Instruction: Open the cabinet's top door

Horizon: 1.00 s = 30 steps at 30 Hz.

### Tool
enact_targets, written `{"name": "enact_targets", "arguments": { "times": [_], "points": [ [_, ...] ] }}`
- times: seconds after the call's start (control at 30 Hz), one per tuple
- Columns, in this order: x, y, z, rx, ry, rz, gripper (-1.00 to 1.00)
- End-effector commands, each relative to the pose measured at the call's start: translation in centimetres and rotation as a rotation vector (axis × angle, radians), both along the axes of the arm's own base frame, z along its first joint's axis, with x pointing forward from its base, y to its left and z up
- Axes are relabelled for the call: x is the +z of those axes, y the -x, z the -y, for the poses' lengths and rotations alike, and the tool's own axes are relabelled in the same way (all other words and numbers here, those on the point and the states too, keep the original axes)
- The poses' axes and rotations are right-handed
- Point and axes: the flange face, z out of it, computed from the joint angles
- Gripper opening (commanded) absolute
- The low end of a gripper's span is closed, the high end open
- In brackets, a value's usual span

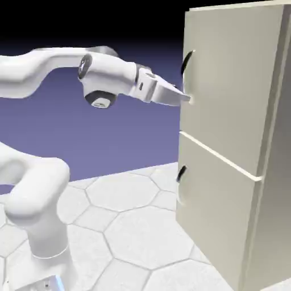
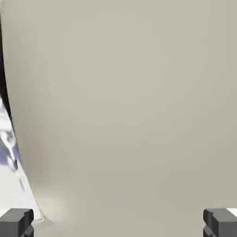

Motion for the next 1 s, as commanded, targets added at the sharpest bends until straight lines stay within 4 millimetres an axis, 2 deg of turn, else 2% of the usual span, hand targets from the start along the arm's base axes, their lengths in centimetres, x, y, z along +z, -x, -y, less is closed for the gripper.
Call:
{"name": "enact_targets", "arguments": {
  "times": [0.0, 0.23, 0.47, 0.53, 0.7, 0.73, 0.77, 0.97],
  "points": [
    [0.1, 0.1, -0.3, 0.0, 0.004, 0.017, 0.0],
    [0.3, 0.6, -2.8, 0.006, 0.041, 0.136, 0.0],
    [-0.6, 0.0, -5.4, 0.014, 0.098, 0.25, 0.0],
    [-0.7, -0.1, -5.6, 0.014, 0.102, 0.257, 0.0],
    [-0.7, -5.1, -5.4, 0.014, 0.102, 0.257, 0.0],
    [-0.7, -5.1, -5.4, 0.014, 0.102, 0.257, -1.0],
    [-0.7, -5.1, -5.4, 0.014, 0.102, 0.257, -1.0],
    [-0.7, 0.4, -2.6, 0.185, 0.08, 0.265, -1.0]
  ]
}}
